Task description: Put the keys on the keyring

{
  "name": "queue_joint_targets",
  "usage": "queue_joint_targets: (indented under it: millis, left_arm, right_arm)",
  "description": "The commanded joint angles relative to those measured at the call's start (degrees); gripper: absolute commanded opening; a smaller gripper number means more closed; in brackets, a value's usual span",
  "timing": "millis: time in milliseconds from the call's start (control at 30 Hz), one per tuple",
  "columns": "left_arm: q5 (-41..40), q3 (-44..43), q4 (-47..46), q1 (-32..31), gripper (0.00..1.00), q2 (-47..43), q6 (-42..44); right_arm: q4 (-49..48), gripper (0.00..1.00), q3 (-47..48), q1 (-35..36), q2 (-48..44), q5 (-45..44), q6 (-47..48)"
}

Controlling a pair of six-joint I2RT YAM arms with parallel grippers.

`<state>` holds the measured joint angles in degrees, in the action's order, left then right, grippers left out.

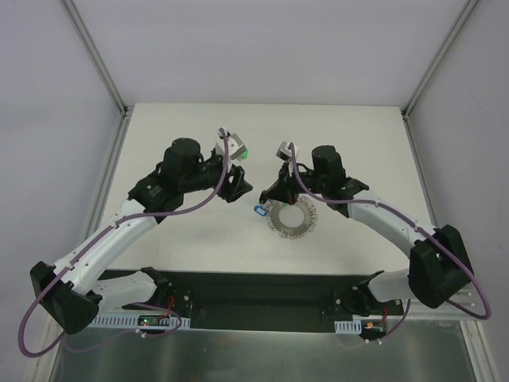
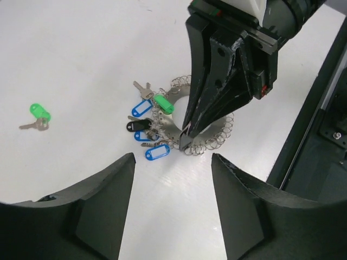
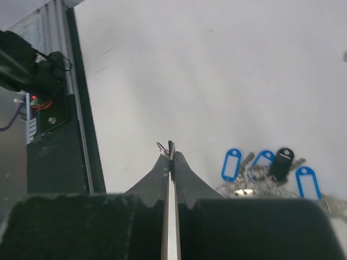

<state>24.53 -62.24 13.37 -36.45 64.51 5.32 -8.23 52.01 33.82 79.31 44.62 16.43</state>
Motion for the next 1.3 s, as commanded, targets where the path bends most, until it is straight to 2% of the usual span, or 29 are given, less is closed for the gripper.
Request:
queue_joint_targets:
  millis: [0, 33, 133, 267, 333, 433, 567, 733, 833, 1067, 1200, 1267]
  left_arm:
    - [-9.74, -1.14, 2.27, -0.47, 0.61, -5.97, -1.80]
    - [-11.77, -0.70, 3.41, -0.47, 0.70, -7.89, -2.24]
    - [-18.72, 1.41, 5.17, -0.47, 0.83, -11.76, -3.65]
    - [-28.56, 5.45, 7.02, -0.47, 0.93, -15.90, -5.23]
    - [-33.55, 8.00, 7.03, -0.38, 0.95, -17.57, -5.15]
    - [-36.92, 9.77, 7.20, -0.38, 0.95, -18.19, -5.15]
    - [-37.11, 9.85, 7.82, -0.29, 0.95, -18.37, -4.89]
    - [-37.80, 11.08, 7.99, -0.03, 0.95, -19.77, -4.27]
    - [-38.68, 11.79, 7.99, 0.06, 0.95, -20.30, -3.74]
    - [-38.51, 12.14, 7.99, 0.41, 0.95, -21.00, -3.30]
    - [-38.51, 12.58, 7.99, 0.50, 0.95, -21.53, -3.04]
    - [-38.25, 12.49, 7.90, 0.50, 0.95, -21.62, -3.12]
  right_arm:
    - [12.23, 0.01, -0.15, -2.00, -4.33, -14.25, 0.98]
    - [13.75, 0.01, -0.50, -3.31, -4.69, -16.73, 0.11]
    - [17.89, 0.01, -2.35, -7.35, -6.09, -25.18, -4.72]
    - [21.93, 0.01, -5.07, -14.56, -7.50, -34.32, -11.05]
    - [22.03, 0.01, -7.00, -19.90, -8.37, -36.44, -14.73]
    - [20.80, 0.01, -8.06, -25.89, -7.33, -37.41, -18.34]
    - [15.80, 0.01, -8.41, -30.74, -2.43, -34.44, -19.93]
    - [6.84, 0.01, -7.63, -33.64, 4.53, -30.30, -21.43]
    - [1.48, 0.01, -7.10, -34.87, 9.36, -27.23, -26.26]
    - [-4.34, 0.02, -6.83, -35.84, 16.49, -28.44, -34.88]
    - [-4.34, 0.09, -8.85, -38.65, 17.63, -29.15, -36.73]
    - [-3.99, 0.18, -10.17, -39.62, 17.37, -28.89, -36.99]
